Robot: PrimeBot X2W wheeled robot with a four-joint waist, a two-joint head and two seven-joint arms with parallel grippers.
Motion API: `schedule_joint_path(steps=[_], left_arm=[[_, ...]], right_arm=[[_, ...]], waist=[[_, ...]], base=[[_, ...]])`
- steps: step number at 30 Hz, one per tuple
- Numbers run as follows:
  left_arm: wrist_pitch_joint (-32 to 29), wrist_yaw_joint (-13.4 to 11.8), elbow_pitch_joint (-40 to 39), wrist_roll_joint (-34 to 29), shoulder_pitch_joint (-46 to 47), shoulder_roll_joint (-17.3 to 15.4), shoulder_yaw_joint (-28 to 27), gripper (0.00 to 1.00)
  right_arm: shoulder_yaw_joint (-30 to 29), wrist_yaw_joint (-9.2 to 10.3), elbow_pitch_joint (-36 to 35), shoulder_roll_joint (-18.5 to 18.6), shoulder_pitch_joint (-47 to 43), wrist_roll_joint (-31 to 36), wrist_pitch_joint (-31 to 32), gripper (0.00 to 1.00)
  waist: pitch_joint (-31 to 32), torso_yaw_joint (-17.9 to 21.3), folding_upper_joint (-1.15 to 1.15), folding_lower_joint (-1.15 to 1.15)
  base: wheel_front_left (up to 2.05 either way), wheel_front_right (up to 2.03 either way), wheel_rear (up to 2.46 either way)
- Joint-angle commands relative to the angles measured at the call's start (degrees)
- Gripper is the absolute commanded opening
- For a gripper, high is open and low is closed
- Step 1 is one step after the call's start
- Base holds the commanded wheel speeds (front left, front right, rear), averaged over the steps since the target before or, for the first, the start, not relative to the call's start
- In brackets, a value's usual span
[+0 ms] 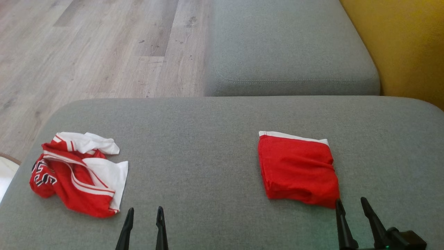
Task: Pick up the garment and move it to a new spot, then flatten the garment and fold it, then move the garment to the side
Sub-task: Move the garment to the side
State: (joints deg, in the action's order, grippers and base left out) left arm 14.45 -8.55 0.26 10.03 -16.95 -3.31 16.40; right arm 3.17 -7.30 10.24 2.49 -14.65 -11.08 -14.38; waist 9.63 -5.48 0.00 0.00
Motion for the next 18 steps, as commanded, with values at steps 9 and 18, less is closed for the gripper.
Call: schedule_joint_path(steps=[9, 18], left_arm=[[0.5, 0.9, -1.1, -1.2, 2.4, 0.4, -1.6, 1.00], [0.5, 1.0, -1.4, -1.7, 2.6, 0.4, -1.1, 1.00]], right_arm=[[1.0, -0.19, -1.5, 0.4, 2.7, 0.4, -0.6, 1.00], [0.4, -0.19, -1.5, 0.4, 3.1, 0.8, -0.6, 1.00]], waist=[[-0.2, 0.5, 0.00, 0.00], [-1.7, 0.7, 0.00, 0.00]], base=[[0.00, 0.00, 0.00], [0.00, 0.00, 0.00]])
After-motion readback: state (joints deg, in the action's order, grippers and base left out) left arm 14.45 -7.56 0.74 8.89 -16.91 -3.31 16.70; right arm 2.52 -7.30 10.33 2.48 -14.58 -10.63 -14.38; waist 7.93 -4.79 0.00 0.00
